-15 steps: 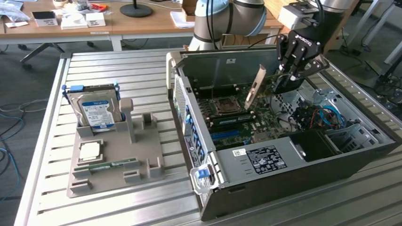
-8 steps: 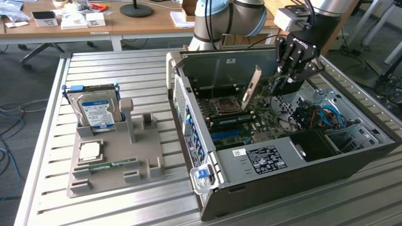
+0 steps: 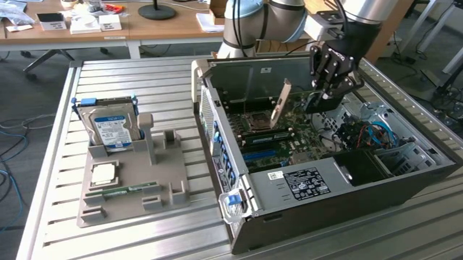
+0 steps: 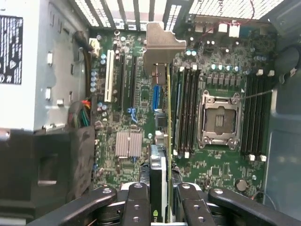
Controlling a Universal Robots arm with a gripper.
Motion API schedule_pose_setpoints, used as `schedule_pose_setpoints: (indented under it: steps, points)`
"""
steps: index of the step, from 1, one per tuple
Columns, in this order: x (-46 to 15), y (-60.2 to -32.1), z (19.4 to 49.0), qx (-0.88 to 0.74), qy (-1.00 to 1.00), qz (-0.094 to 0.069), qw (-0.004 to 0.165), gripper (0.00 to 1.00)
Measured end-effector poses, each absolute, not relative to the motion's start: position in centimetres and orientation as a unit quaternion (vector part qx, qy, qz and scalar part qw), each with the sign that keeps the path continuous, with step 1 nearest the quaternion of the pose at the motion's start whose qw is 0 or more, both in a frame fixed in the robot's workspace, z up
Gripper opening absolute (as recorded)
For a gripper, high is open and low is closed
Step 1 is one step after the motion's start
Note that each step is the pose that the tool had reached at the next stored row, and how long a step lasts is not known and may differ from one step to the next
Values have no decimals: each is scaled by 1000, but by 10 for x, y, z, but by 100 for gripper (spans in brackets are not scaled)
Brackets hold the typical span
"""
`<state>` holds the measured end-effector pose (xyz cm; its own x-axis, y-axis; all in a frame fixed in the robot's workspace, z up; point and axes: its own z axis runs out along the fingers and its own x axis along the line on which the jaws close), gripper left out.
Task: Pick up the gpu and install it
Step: 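Insert the gpu into the slot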
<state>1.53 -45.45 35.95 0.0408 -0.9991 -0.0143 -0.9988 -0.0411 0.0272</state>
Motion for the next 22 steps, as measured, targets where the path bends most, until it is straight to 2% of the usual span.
schedule_pose_setpoints:
  steps: [22]
  points:
    - [-28, -455, 335, 698, -716, -14, 4, 27]
